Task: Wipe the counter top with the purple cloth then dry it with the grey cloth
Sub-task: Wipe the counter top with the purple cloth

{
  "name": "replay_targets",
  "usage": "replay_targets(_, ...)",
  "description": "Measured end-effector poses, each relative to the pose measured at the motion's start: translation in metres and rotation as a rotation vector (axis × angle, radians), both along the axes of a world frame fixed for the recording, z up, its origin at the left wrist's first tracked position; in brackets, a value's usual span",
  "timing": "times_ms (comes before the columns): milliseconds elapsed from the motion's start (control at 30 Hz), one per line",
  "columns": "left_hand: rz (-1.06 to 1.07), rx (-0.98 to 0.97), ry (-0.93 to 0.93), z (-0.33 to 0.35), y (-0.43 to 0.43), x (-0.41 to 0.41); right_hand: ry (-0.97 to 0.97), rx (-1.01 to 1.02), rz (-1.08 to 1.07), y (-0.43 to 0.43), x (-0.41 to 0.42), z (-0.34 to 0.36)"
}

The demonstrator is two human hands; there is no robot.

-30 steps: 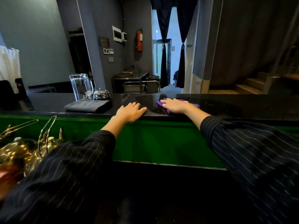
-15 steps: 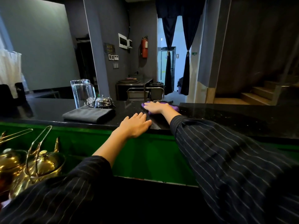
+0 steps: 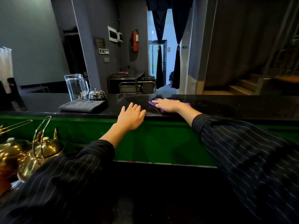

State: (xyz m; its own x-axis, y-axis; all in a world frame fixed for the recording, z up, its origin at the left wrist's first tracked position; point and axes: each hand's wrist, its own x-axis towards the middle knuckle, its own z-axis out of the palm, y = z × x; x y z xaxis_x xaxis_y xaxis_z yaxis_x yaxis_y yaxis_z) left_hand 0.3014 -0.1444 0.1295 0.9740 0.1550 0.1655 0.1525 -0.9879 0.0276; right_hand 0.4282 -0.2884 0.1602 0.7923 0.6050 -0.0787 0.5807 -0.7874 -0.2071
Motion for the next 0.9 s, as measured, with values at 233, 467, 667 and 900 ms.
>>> replay_targets(233,-0.003,-0.097,-0.077,-0.01,-0.03,-0.017,-0.056,-0.008,-0.246,-0.095,0.008,-0.008)
replay_targets(467,-0.026,-0.084,0.022,-0.003,-0.024,-0.013,-0.088,-0.059,-0.649,-0.05,-0.009,-0.005)
replay_targets(667,-0.004,-0.087,0.023,-0.008,-0.021,-0.004,-0.115,-0.01,-0.248,0.025,-0.024,-0.007)
replay_targets(900,0.051,-0.097,0.048,0.003,-0.036,-0.007,-0.067,0.019,-0.041,0.014,-0.047,-0.009)
